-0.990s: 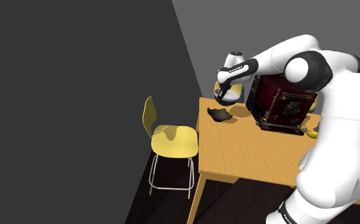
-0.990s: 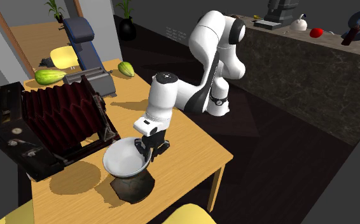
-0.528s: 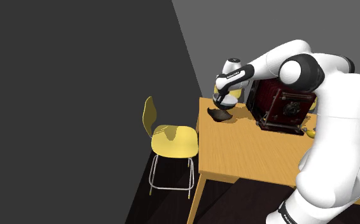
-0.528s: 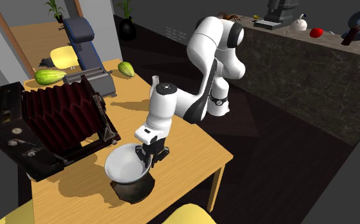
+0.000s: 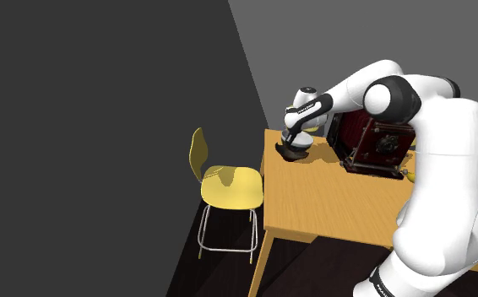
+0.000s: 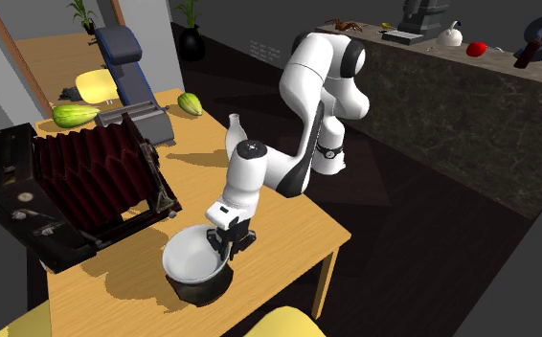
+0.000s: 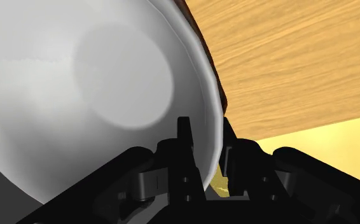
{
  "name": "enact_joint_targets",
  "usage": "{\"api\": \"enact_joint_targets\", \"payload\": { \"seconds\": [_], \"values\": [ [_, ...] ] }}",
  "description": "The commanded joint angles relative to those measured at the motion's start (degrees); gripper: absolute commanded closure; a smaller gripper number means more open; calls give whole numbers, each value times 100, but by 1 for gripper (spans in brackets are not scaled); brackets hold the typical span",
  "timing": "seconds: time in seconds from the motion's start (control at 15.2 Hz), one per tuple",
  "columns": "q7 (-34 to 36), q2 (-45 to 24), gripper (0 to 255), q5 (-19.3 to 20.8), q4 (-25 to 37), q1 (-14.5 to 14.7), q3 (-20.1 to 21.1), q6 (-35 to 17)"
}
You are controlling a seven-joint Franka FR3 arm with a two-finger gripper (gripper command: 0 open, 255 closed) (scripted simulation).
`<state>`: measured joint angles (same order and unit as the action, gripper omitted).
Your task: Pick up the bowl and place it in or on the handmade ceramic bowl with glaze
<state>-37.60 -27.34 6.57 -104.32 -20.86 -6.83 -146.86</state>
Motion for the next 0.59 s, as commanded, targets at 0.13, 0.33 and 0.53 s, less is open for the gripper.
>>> {"api": "enact_joint_targets", "payload": {
  "seconds": [0.13, 0.33, 0.53],
  "values": [
    [10, -60, 255, 1, 4, 0, -1, -62],
    [10, -60, 255, 1, 4, 0, -1, -62],
    [11, -60, 0, 2, 4, 1, -1, -62]
  ]
}}
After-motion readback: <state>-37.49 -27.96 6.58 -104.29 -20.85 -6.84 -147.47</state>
